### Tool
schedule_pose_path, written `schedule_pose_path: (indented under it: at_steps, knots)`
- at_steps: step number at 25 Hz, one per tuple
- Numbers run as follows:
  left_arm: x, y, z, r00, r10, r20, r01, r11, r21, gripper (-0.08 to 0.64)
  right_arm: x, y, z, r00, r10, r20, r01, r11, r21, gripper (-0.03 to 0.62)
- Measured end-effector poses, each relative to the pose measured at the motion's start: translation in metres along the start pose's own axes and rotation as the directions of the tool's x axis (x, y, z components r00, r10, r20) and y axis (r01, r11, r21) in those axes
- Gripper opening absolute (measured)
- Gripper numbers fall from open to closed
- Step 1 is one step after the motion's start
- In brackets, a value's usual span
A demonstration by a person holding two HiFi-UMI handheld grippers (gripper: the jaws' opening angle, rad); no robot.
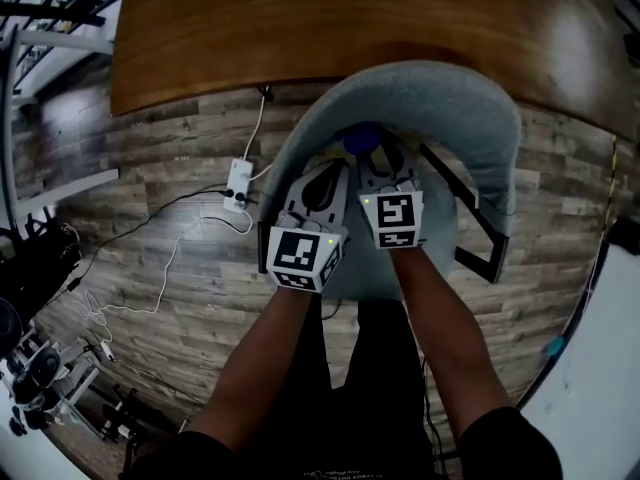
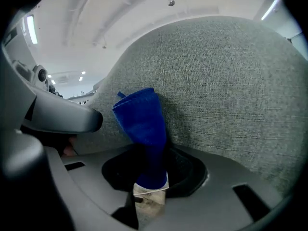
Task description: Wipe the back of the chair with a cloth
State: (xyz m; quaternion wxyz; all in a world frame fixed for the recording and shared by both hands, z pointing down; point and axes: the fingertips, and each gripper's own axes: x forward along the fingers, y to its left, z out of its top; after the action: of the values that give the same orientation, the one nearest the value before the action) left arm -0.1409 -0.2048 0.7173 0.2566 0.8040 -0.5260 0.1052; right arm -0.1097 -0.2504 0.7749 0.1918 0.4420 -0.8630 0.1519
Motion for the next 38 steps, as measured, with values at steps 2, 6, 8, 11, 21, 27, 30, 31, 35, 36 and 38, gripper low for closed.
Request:
schedule_pose_path:
  at_steps: [2,6,8,11,21,27,30,31,35,36,38]
  knots:
    - [0.002,-0.003,-0.001,1.000,-0.002,-0.006,0.002,1.000,-0.009,0.006,-0.002,-0.004,-0.002,1.000,-0.014,-0.004,0.014,1.000,0.002,0.110]
    - [0.012,-0.011,-0.003,1.000,-0.019,-0.021,0.019,1.000,0.001,0.006,-0.004,-0.019,-0.004,0.999,-0.054,-0.003,0.054,0.998,0.010,0.110]
    - [0.018,-0.015,-0.007,0.999,-0.031,-0.033,0.032,0.999,0.005,0.006,-0.006,-0.029,-0.006,0.997,-0.077,-0.007,0.077,0.997,0.014,0.110]
    - [0.023,-0.022,-0.011,0.997,-0.053,-0.056,0.053,0.999,0.001,0.006,-0.014,-0.046,-0.010,0.992,-0.122,-0.009,0.122,0.992,0.032,0.110]
    - [0.044,-0.052,-0.003,0.989,-0.124,-0.081,0.128,0.990,0.052,0.006,-0.055,-0.105,-0.031,0.953,-0.297,-0.054,0.302,0.947,0.111,0.110]
    - [0.054,-0.086,-0.003,0.974,-0.204,-0.100,0.210,0.977,0.047,0.006,-0.085,-0.131,-0.043,0.925,-0.372,-0.074,0.380,0.906,0.188,0.110]
    - [0.056,-0.111,-0.008,0.960,-0.253,-0.118,0.261,0.963,0.062,0.006,-0.104,-0.142,-0.051,0.908,-0.411,-0.077,0.417,0.881,0.224,0.110]
    - [0.057,-0.117,-0.011,0.957,-0.264,-0.124,0.273,0.960,0.065,0.006,-0.112,-0.145,-0.054,0.901,-0.426,-0.079,0.433,0.870,0.235,0.110]
    - [0.059,-0.139,-0.017,0.944,-0.297,-0.146,0.311,0.947,0.084,0.006,-0.137,-0.158,-0.064,0.868,-0.487,-0.092,0.492,0.823,0.283,0.110]
    - [0.059,-0.144,-0.019,0.940,-0.306,-0.152,0.322,0.942,0.094,0.006,-0.142,-0.161,-0.066,0.861,-0.500,-0.093,0.503,0.813,0.292,0.110]
    - [0.059,-0.153,-0.022,0.932,-0.323,-0.167,0.343,0.933,0.111,0.006,-0.152,-0.165,-0.070,0.848,-0.520,-0.098,0.523,0.795,0.307,0.110]
